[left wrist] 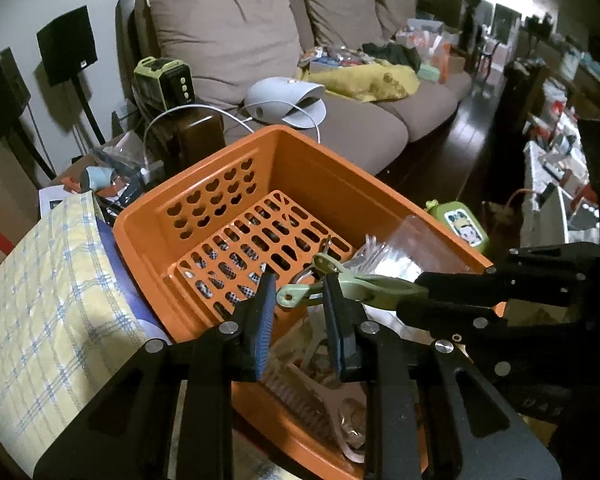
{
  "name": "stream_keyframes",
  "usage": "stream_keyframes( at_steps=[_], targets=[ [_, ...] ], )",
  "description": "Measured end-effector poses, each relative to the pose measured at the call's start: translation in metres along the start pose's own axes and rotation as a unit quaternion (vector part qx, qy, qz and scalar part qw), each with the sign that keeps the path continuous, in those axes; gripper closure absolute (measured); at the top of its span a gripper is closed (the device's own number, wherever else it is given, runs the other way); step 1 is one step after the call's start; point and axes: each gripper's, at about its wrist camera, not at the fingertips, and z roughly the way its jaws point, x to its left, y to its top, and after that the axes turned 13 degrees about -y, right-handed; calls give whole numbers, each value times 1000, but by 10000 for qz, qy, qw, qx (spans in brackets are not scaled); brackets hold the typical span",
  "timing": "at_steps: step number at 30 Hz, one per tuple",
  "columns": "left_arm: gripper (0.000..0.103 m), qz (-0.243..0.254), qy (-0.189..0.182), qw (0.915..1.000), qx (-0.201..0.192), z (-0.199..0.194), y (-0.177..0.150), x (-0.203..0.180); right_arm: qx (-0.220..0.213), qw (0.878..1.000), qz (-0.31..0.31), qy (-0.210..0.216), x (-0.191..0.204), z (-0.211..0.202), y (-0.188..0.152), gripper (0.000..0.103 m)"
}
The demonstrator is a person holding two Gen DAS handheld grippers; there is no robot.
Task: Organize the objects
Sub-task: 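Open the right gripper to drop the green clip into the basket, then withdraw both grippers from the basket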
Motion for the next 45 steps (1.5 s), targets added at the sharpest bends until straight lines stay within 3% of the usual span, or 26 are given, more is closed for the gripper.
stream_keyframes(
  at_steps=[1, 4, 9, 11, 14, 15, 16, 18, 19, 23, 26, 45],
  targets=[
    [79, -8, 42, 10000, 71, 0, 1, 1, -11, 10000, 43, -56, -2, -1, -1, 85],
    [47, -222, 379, 9990, 116, -8, 3, 7, -28, 9994, 216, -252, -5, -5, 2, 81],
    [28, -604, 747, 9954, 2, -36, -1, 12, -96, 9997, 197, -133, -13, -23, -13, 77],
    [9, -654, 887, 9939, 20, -46, -4, 6, 174, 9983, 369, -425, -20, -20, -17, 77],
    [8, -572, 990, 9928, -347, -64, -6, -9, 339, 9866, 763, -1399, -34, -29, -11, 70],
    [8, -559, 998, 9928, -370, -67, -6, -11, 296, 9865, 855, -1368, -37, -37, -9, 62],
    [8, -576, 1017, 9924, -393, -71, -5, -15, 249, 9866, 926, -1321, -39, -45, -7, 46],
    [8, -621, 983, 9923, -429, -79, -1, -19, 165, 9835, 994, -1499, -38, -63, -2, 28],
    [8, -630, 974, 9923, -433, -82, 0, -22, 86, 9827, 975, -1570, -36, -73, 1, 24],
    [8, -529, 735, 9949, -452, -96, 4, -35, -22, 9856, 772, -1501, -20, -97, 9, 18],
    [8, -574, 662, 9949, -500, -102, 3, -41, -163, 9838, 495, -1716, -12, -109, 13, 16],
    [8, -441, 874, 9933, -607, -126, 2, -54, -364, 9854, 450, -1599, -8, -126, 15, 15]
  ],
)
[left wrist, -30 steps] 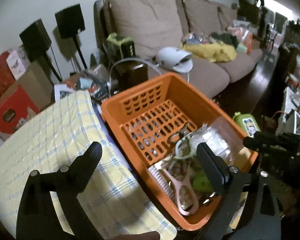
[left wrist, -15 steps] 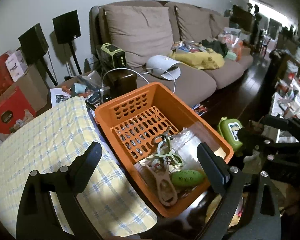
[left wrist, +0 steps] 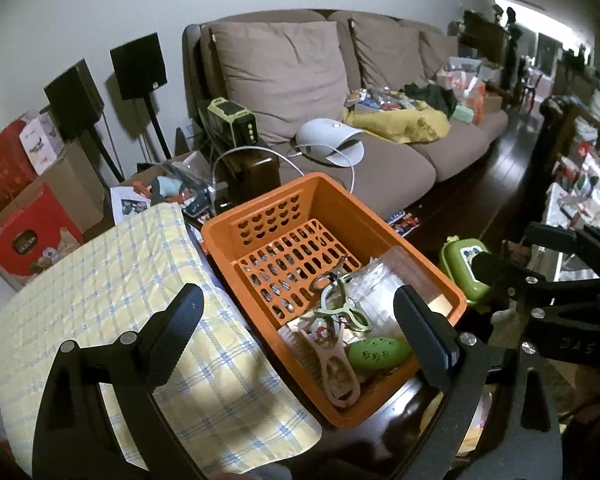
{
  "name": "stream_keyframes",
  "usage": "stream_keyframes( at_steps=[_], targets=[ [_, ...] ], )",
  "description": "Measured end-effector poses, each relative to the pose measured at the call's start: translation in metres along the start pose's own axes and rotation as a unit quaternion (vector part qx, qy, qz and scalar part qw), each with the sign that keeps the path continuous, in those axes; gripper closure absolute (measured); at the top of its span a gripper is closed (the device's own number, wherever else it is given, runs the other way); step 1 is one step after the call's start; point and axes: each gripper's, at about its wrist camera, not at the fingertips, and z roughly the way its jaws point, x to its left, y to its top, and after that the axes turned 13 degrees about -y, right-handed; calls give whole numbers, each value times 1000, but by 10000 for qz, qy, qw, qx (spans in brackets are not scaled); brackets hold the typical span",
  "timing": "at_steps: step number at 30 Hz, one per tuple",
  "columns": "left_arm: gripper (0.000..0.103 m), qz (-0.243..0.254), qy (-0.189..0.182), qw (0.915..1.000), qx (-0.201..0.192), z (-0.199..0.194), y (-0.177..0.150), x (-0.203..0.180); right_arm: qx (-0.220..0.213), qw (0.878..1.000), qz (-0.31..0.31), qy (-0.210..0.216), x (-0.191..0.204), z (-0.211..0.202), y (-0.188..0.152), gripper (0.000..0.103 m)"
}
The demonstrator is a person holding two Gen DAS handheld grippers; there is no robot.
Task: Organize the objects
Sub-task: 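Withdraw both grippers from the basket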
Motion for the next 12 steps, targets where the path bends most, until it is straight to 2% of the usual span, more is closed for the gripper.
stream_keyframes(
  at_steps=[12],
  targets=[
    [8, -25, -48, 10000, -23, -10, 0, -3, -88, 9999, -133, 46, 9, -8, 1, 15]
  ],
)
